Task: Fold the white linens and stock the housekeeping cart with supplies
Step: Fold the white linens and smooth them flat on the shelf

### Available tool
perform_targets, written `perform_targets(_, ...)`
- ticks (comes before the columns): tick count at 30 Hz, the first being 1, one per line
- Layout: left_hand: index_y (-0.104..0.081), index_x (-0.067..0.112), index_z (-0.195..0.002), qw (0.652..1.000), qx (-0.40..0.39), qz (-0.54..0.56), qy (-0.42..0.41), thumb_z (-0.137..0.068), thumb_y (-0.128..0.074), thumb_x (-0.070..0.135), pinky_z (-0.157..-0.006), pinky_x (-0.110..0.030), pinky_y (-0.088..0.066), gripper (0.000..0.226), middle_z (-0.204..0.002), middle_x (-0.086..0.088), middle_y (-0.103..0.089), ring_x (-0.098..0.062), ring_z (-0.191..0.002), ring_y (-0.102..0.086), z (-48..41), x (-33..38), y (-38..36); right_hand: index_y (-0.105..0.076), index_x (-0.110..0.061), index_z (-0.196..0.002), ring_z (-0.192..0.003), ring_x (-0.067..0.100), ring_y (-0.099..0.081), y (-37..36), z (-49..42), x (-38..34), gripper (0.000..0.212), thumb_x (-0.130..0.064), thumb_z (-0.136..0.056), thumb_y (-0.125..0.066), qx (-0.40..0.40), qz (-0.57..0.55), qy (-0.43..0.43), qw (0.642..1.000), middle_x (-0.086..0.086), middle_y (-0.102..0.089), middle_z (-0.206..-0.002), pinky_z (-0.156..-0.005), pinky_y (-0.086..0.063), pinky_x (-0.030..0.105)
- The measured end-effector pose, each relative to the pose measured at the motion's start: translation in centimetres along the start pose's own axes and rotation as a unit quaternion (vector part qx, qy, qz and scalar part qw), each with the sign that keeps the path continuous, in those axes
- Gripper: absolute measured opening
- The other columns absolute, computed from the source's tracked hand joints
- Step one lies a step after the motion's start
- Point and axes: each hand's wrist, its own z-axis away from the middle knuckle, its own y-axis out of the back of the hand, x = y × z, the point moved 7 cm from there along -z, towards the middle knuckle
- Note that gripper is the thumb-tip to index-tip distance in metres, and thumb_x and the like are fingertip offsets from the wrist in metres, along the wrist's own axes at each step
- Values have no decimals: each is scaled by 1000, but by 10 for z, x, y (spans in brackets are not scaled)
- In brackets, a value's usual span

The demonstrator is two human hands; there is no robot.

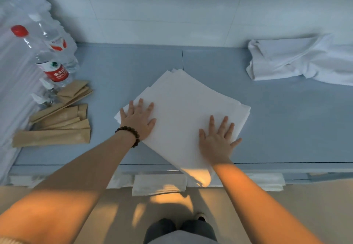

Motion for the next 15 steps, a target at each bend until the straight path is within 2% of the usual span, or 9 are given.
perform_targets(3, 7, 42, -149, 999, -29, -2, -30, -96, -16, 58, -114, -60, -7, 60, -161, 3, 11, -32, -147, 3, -13, -7, -2, 1, -38, -150, -144, 33, 20, -15, 19, -18, 65, -61, -93, -19, -5, -10, -19, 1000, 4, 18, -159, -105, 6, 71)
perform_targets(7, 18, 48, -144, 997, -67, 28, -11, -93, -9, 65, -115, -57, -11, 61, -158, 8, 20, -31, -147, 0, -14, -19, -16, 3, -37, -150, -142, 37, 22, -19, 18, -22, 68, -64, -90, -16, 4, 28, -5, 1000, 4, 17, -159, -104, 4, 72)
perform_targets(15, 15, 42, -147, 999, -9, 17, 28, -90, -7, 67, -113, -61, -5, 66, -160, 2, 15, -35, -146, -2, 11, -33, -24, 12, -40, -147, -140, 37, 27, -23, 3, -34, 76, -74, -83, -8, -14, 70, 87, 994, -2, 19, -159, -104, 6, 71)
